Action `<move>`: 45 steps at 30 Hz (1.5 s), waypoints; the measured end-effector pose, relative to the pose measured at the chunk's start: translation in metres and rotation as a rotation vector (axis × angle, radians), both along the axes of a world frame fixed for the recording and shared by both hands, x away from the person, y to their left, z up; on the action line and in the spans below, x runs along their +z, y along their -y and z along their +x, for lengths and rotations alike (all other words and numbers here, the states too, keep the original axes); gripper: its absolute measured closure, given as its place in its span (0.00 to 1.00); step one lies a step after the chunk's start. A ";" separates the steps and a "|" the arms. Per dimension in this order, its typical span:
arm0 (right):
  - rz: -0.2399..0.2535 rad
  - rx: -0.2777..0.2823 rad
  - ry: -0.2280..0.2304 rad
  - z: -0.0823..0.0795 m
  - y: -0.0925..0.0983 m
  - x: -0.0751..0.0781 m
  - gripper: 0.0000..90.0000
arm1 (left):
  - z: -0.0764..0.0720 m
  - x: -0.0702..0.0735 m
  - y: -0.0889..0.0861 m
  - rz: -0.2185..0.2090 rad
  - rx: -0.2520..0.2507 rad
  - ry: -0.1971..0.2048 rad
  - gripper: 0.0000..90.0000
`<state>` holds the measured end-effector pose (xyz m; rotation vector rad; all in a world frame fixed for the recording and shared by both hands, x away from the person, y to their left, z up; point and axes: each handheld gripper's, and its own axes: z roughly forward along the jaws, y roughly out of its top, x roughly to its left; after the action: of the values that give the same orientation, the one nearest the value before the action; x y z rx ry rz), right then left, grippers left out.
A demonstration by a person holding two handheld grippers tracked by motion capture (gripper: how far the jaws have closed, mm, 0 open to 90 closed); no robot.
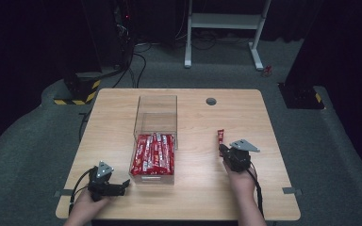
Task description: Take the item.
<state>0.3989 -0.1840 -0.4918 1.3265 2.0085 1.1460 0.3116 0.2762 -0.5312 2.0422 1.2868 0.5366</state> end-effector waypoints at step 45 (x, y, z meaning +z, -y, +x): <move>-0.031 -0.040 -0.072 0.007 0.003 -0.018 0.90 | 0.000 0.000 0.000 0.000 0.000 0.000 0.01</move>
<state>0.4063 -0.1869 -0.5102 1.4040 2.0327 1.0594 0.3116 0.2761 -0.5312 2.0419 1.2870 0.5370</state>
